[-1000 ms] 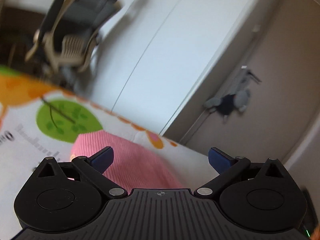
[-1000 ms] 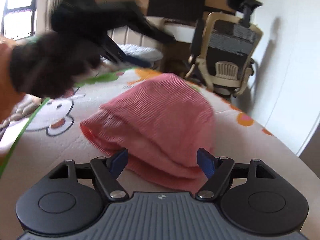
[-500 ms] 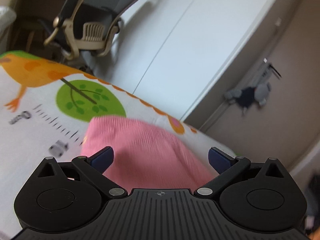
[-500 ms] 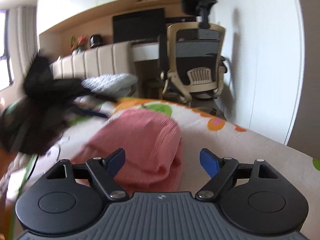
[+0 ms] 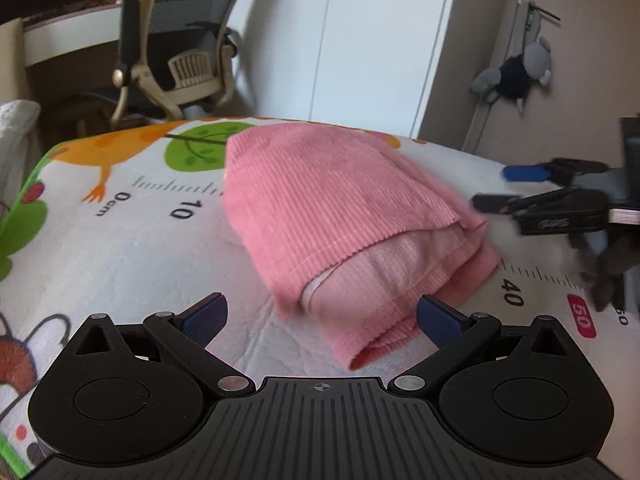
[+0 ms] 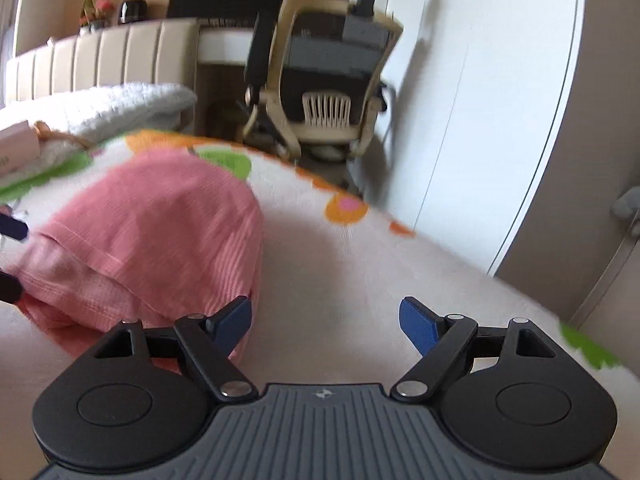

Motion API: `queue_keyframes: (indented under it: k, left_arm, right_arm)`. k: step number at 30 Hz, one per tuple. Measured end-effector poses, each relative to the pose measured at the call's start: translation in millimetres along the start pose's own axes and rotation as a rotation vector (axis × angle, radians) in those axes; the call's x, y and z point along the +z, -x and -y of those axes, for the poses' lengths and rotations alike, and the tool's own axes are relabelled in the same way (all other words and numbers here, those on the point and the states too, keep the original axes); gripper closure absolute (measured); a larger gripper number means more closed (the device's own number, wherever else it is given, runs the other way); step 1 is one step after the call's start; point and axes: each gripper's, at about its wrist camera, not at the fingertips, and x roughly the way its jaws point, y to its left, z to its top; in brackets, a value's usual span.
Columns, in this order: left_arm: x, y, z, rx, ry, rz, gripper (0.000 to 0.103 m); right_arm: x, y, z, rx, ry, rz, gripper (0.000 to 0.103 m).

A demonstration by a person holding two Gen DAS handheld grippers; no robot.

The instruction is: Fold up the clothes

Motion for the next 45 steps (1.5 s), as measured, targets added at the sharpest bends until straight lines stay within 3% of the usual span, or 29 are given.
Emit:
queue_keyframes:
  k: [4,6,10,11,12,16,21,24,26,28,30,32,36,42,45]
  left_arm:
    - [1,10,-1,-0.032,0.041,0.051,0.0]
    - [3,11,1,-0.032,0.051,0.059,0.0]
    - [4,8,3,-0.009,0.052,0.042,0.0]
    - [4,7,4,-0.003,0.052,0.036,0.0]
    - [3,7,4,0.006,0.049,0.032,0.0]
    - [1,10,2,0.023,0.043,0.032,0.0]
    - [-2,15,3,0.03,0.034,0.052,0.0]
    - [-7,18,12,0.009,-0.006,0.054,0.0]
    - [-13,19,20,0.015,-0.024,0.047,0.0]
    - [-22,19,29,0.036,0.0,0.042,0.0]
    - [-33,23,40,0.04,0.043,0.046,0.0]
    - [-45,31,53,0.043,0.081,0.055,0.0]
    - [-66,43,80,0.1,0.101,0.036,0.0]
    - [-84,47,97,0.22,0.139,0.069,0.0]
    - [-82,45,102,0.244,0.131,0.073,0.0]
  right_arm:
    - [-2,14,-26,0.031,0.173,0.053,0.022]
    - [-3,21,-41,0.048,0.269,0.079,0.042]
    - [-11,15,-73,0.063,0.409,0.102,0.059]
    - [-11,11,-78,0.055,0.422,0.111,0.073]
    - [-9,8,-82,0.043,0.425,0.124,0.08]
    - [9,12,-78,0.029,0.349,0.164,0.08]
    - [-6,11,-70,0.032,0.382,0.08,0.08]
    - [-16,23,-65,0.074,0.296,0.063,0.08]
    - [-23,33,-62,0.104,0.233,0.056,0.075]
    - [-30,42,-59,0.134,0.169,0.048,0.064]
    - [-37,51,-56,0.164,0.106,0.041,0.038]
    - [-43,61,-53,0.194,0.042,0.033,0.021]
    - [-57,79,-47,0.253,-0.085,0.018,0.0]
    - [-75,94,-60,0.152,-0.088,-0.05,0.0]
    - [-78,90,-69,0.074,-0.022,-0.096,0.0]
